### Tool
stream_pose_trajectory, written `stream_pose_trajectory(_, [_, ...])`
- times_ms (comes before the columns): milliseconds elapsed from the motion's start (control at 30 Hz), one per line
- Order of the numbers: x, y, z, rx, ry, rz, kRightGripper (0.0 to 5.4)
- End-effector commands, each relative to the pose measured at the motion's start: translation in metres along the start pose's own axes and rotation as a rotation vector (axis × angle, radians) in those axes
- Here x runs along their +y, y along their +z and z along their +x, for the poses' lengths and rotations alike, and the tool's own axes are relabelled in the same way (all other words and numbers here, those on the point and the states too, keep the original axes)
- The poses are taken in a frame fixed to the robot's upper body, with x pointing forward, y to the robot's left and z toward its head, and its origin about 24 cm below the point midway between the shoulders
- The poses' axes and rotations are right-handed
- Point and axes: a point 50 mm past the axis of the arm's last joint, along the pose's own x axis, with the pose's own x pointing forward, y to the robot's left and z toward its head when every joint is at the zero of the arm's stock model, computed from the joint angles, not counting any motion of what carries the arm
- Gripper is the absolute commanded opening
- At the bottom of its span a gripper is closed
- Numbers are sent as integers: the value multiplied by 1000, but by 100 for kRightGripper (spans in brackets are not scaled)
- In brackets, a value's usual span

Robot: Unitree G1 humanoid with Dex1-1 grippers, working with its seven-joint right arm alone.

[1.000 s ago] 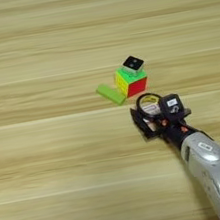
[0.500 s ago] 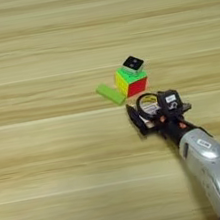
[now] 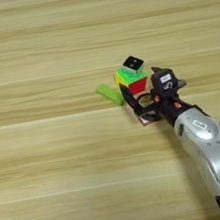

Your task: Move the objects on the table

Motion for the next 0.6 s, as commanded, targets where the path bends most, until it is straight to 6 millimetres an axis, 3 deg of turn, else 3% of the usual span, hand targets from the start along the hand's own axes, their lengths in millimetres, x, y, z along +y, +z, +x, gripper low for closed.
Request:
stream_pose_trajectory(33, [-8, 30, 17, -130, -15, -56, 535])
stream_pose_trajectory(600, [-24, 29, 45, -128, -23, -51, 535])
